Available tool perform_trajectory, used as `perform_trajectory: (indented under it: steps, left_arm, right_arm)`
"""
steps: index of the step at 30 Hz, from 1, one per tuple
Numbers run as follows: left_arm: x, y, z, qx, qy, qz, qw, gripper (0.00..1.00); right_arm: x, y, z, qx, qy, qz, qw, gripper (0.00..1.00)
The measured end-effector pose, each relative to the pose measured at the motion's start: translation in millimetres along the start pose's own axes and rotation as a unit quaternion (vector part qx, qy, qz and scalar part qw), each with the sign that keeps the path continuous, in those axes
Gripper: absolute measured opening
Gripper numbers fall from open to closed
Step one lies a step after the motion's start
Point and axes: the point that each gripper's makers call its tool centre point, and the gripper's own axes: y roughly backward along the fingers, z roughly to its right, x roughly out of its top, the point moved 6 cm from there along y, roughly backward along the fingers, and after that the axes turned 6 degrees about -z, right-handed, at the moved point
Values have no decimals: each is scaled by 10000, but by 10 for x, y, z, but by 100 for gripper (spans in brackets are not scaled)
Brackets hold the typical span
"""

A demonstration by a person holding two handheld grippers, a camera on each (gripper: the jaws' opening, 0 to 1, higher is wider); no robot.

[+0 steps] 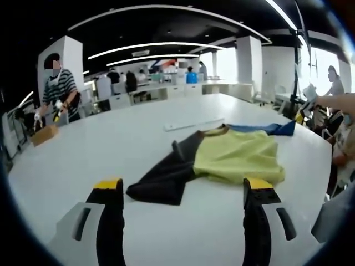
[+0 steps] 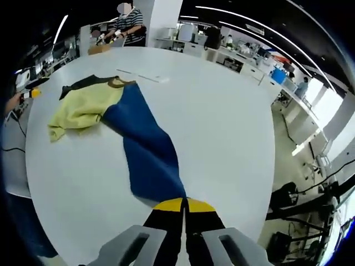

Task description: Fold the garment on the visible template until the final outline fits inside the template.

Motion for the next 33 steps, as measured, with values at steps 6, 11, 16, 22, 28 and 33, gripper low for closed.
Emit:
perform_trajectory:
  steps: [6, 11, 16, 22, 28, 33]
  left_arm:
    - [-26, -10, 17, -26, -8, -38, 10000, 86]
    - [-38, -9, 21, -40, -7, -63, 10000, 86]
    - [-45, -11, 20, -47, -4, -79, 10000, 87]
    - [-56, -16, 33, -71, -8, -83, 9999, 89]
    - [-53, -15, 37, -80, 0, -46, 10000, 92]
    - [-28, -11, 52, -122, -4, 0, 9999, 96]
  right_arm:
    - [-55, -97, 122, -232, -84, -231, 9994, 0]
    - [-107, -176, 225, -453, -46, -433, 9980, 0]
    - [-128, -234, 303, -631, -137, -518, 9966, 0]
    - [-138, -293, 349, -763, -230, -533, 9954, 0]
    - [-94, -296, 318, -734, -789, -69, 9941, 0]
    - [-42, -277, 217, -507, -1183, 408, 9908, 19]
